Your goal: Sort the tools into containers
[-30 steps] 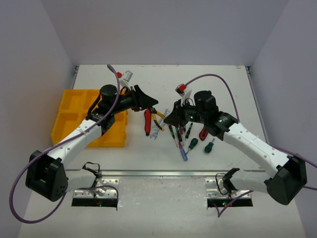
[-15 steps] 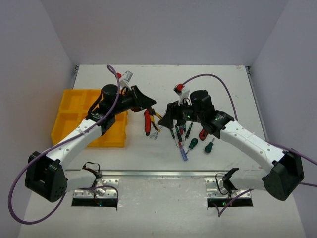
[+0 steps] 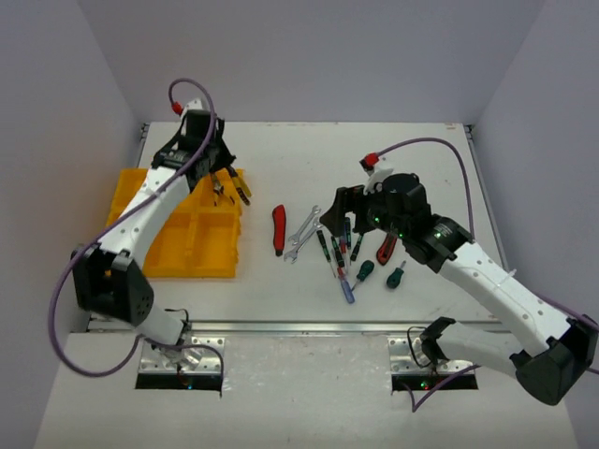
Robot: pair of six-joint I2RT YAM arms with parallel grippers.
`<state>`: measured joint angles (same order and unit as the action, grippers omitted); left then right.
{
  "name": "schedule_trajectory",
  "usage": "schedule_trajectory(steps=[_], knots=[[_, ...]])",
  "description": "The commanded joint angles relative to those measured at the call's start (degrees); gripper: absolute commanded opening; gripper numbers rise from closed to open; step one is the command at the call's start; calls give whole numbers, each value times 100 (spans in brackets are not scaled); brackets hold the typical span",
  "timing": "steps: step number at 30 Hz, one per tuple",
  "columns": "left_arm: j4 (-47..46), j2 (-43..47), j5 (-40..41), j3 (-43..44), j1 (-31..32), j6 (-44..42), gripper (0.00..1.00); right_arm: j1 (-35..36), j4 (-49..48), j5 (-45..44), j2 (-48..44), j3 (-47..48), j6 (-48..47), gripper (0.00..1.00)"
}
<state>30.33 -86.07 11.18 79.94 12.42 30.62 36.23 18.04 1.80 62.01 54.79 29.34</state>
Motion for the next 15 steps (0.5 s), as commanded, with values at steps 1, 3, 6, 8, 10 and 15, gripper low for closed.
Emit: schedule_trajectory(steps=[1, 3, 6, 8, 10, 15], knots=[[645, -1387, 922, 1534, -700, -238, 0, -2, 438, -374, -513, -157, -151, 99], [822, -1813, 1063, 1964, -754, -295, 0, -4, 496, -402, -660, -264, -209, 99], [943, -2410, 1287, 2480, -788, -316, 0, -10, 571, -442, -863, -426, -290, 99], [1016, -2697, 1393, 2688, -794, -311, 0, -10, 621, -453, -943, -477, -323, 99], [1079, -2866, 1333, 2759, -802, -234, 0, -10, 622, -410, -980, -522, -354, 99], [641, -2648, 976, 1999, -736, 88, 0, -9, 615, -414, -912, -508, -385, 99]])
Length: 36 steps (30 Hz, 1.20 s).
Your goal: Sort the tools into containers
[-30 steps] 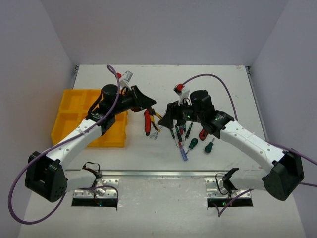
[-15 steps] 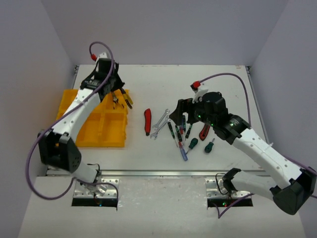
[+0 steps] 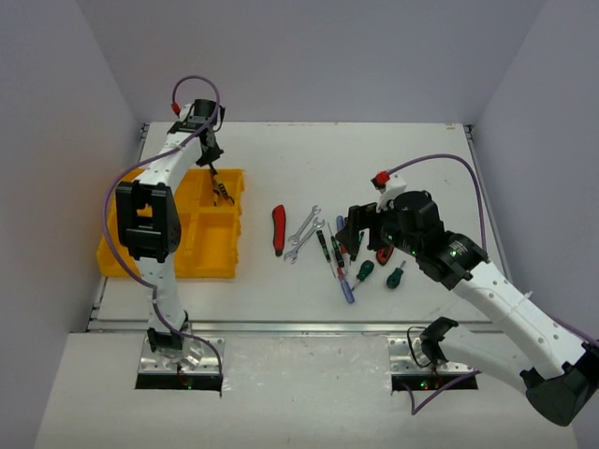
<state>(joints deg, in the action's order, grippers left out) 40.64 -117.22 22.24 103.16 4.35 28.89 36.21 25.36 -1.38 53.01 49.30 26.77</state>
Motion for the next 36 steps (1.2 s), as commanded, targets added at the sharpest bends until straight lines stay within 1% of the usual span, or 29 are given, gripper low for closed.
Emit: schedule_trajectory(steps=[1, 6, 7, 9, 11, 13, 14, 16, 18, 22, 24, 26, 27, 28, 29, 31, 33, 36], knots=[[-437, 508, -167, -455, 82, 323, 0, -8, -126, -78, 31, 58, -115, 99], [-480, 612, -287, -750, 128, 452, 0, -6, -177, -18, 168, -7, -77, 99], [-478, 635, -282, -776, 128, 467, 2, -8, -188, -27, 181, -23, -62, 99], [-449, 682, -310, -780, 135, 476, 23, -1, -190, -36, 240, -33, -36, 99], [-416, 749, -396, -780, 130, 460, 52, 0, -196, -3, 306, -32, -14, 99], [-363, 933, -475, -779, 128, 477, 75, 0, -198, 15, 369, -8, -5, 99], [-338, 1055, -476, -771, 128, 479, 75, 0, -189, 15, 405, -7, -4, 99], [-346, 1553, -520, -770, 131, 503, 89, -5, -181, 5, 512, 52, 39, 99], [-291, 1993, -579, -633, 128, 455, 100, -7, -171, -88, 626, 134, 113, 99], [-162, 2854, -894, -368, 137, 199, 100, 0, -33, -822, 996, 229, 362, 99], [-172, 3643, -1014, -641, 145, 109, 100, 0, 165, -1138, 1312, 329, 537, 99], [-332, 4396, -1167, -1217, 146, -15, 100, -7, 430, -1305, 1759, 467, 616, 99], [-354, 4496, -1207, -1297, 146, -58, 100, -8, 452, -1321, 1800, 484, 619, 99], [-463, 4962, -1296, -1706, 146, -144, 100, -21, 573, -1531, 1972, 542, 746, 99], [-579, 5602, -1371, -2324, 146, -210, 100, -20, 688, -1705, 2100, 588, 863, 99], [-890, 6459, -1592, -3226, 146, -407, 100, -26, 785, -1799, 2239, 586, 935, 97], [-920, 7044, -1796, -3891, 146, -614, 100, -21, 772, -1764, 2260, 514, 1012, 92], [-930, 7696, -1893, -4807, 146, -727, 100, -18, 614, -1862, 2170, 272, 1216, 84]])
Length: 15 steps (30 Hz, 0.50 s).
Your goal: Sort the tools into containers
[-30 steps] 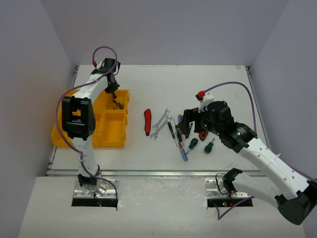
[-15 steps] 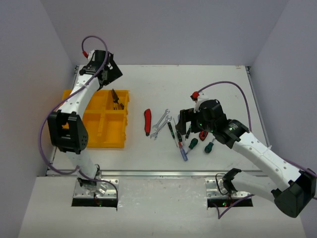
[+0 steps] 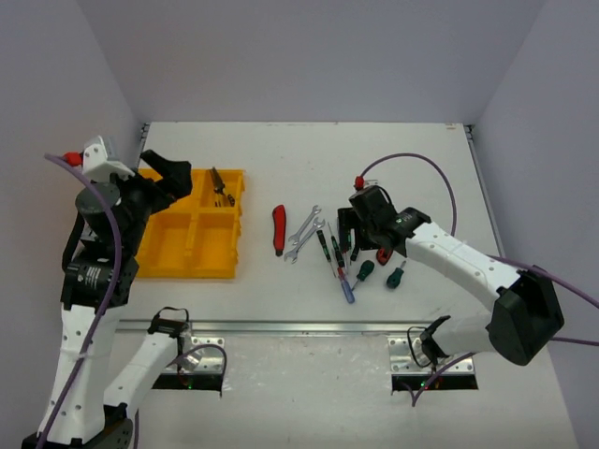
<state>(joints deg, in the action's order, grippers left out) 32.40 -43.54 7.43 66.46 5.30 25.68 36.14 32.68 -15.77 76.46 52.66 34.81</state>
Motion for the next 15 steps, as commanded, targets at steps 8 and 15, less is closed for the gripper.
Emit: schedule_trajectory(steps=[8, 15], knots=[[-297, 860, -444, -2124, 71, -368, 100, -55, -46, -916, -89, -308, 1205, 58], [-392, 823, -574, -2220, 76, -371, 100, -54, -650, -904, -603, -1557, 2430, 64]])
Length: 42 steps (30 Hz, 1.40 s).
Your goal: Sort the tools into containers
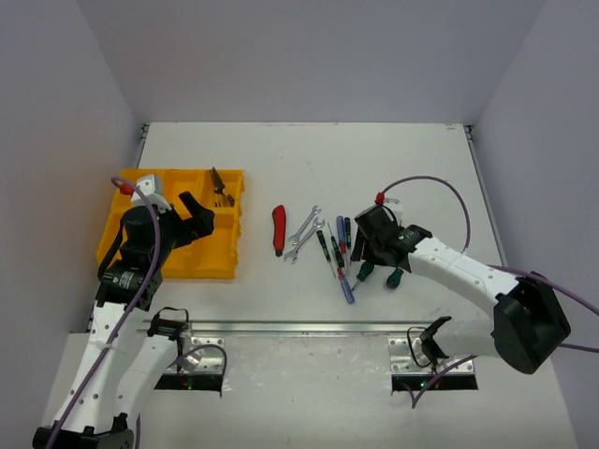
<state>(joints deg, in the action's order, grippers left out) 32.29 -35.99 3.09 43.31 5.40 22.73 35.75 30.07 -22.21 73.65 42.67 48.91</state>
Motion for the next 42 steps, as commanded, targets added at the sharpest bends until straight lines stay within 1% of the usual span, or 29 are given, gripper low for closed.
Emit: schedule_trajectory(steps=[1, 5, 6, 8, 11, 14, 16, 18, 20, 26, 30, 38, 42], knots=[[-381, 79, -148, 91, 66, -76, 100, -15, -501, -251, -364, -738, 1149, 63], [-398, 157, -158, 77, 109, -69, 100, -15, -697, -356, -213, -951, 1471, 56], [-425, 171, -186, 64, 137, -76, 100, -15, -703, -397, -88, -910, 1568, 51], [-417, 162, -195, 64, 205, -76, 100, -23, -662, -423, 99, -867, 1679, 46], [-412, 145, -165, 64, 290, -76, 100, -12, -757, -297, 469, -905, 1878, 45], [-415, 131, -175, 64, 295, -76, 100, -6, -1091, -154, 596, -1116, 1989, 47], [-412, 92, -199, 72, 299, -80, 100, -11, -1161, -143, 607, -1173, 2065, 56], [-414, 71, -216, 78, 301, -91, 100, 30, -1170, -173, 519, -1200, 2087, 63], [-417, 48, -221, 75, 310, -94, 100, 99, -1161, -222, 309, -1226, 2096, 67], [-417, 83, -204, 72, 306, -85, 100, 152, -1180, -266, -350, -1362, 2008, 67], [-408, 62, -204, 72, 313, -85, 100, 178, -1355, -134, -477, -1387, 1879, 66], [-416, 65, -195, 72, 321, -85, 100, 197, -1446, -87, 264, -1062, 1812, 63], [-409, 28, -221, 73, 321, -86, 100, 206, -1689, -29, 505, -1056, 1798, 61]])
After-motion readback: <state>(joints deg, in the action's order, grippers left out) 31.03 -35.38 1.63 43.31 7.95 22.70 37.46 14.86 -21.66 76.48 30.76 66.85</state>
